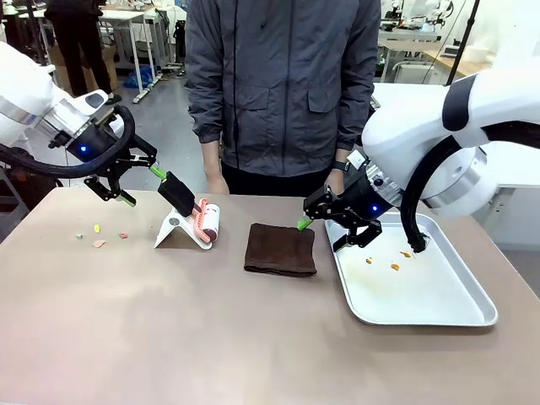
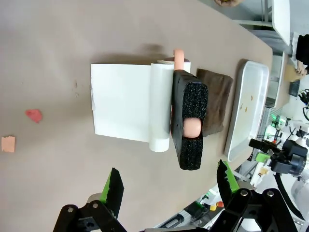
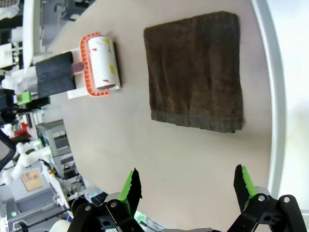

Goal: Clean the surface of the table.
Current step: Hold the Lint Roller with your left hand and the towel with your right hand.

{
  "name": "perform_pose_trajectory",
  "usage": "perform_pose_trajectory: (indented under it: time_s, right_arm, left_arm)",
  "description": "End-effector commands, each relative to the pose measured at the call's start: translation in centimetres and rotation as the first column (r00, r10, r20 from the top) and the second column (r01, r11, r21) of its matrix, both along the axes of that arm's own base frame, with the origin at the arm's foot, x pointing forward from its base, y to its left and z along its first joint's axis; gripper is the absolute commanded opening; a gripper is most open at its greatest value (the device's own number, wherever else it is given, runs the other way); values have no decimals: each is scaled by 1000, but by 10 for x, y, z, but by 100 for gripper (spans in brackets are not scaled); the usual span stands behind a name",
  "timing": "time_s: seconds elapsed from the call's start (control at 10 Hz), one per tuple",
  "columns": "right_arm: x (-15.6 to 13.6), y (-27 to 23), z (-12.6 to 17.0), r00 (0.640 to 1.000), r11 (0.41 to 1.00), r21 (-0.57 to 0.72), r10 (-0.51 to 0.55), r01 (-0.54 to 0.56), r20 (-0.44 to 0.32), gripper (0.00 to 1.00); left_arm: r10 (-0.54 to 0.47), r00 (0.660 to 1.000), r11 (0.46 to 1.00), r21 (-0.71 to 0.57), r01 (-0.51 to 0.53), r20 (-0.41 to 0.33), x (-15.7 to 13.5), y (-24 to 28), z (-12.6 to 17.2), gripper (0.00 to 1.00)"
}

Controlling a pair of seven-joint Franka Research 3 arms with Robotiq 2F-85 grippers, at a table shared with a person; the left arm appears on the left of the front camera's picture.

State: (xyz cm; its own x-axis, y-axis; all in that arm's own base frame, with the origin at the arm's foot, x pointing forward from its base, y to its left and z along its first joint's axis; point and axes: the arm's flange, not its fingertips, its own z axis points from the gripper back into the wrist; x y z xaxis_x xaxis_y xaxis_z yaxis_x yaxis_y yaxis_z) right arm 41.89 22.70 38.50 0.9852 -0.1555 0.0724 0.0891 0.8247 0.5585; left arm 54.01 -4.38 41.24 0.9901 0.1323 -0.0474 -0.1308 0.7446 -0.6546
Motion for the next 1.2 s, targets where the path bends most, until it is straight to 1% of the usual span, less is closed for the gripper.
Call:
perform_pose_trajectory:
  time_s: [0.0,0.1,0.2,0.3,0.4,0.5,0.8,0.9,1.0,1.1]
  right_arm:
    - [16,14,-3,999,998,-37,-43,44,27,100]
    - [36,29,-8,1000,998,-57,13,-11,25,100]
    - [64,38,-12,1000,998,-69,-7,8,9,100]
    - [81,49,-14,999,992,-121,-42,45,31,100]
    - [95,60,-17,998,987,-148,-52,57,37,100]
    - [105,66,-21,998,980,-189,-58,64,38,100]
    - [128,78,-46,991,937,-326,-133,125,-3,100]
    - [131,80,-53,993,927,-361,-117,99,-29,100]
    - [133,77,-60,990,911,-397,-135,108,-41,100]
    - [135,76,-64,990,920,-380,-129,95,-63,100]
  left_arm:
    - [76,997,997,-27,-76,-4,11,-11,2,100]
    - [79,997,996,-38,-79,-1,17,-23,0,100]
    - [111,994,994,-23,-111,0,22,-33,-5,100]
    - [108,994,994,-4,-108,-17,25,-39,-9,100]
    - [126,992,992,22,-125,-28,28,-41,-12,100]
    - [147,989,989,33,-146,-31,30,-40,-14,100]
    - [122,992,992,32,-121,-44,32,-49,-16,100]
    - [117,992,993,33,-116,-43,31,-52,-16,100]
    - [115,993,993,43,-113,-34,26,-57,-15,100]
    - [109,994,993,45,-107,-30,25,-59,-14,100]
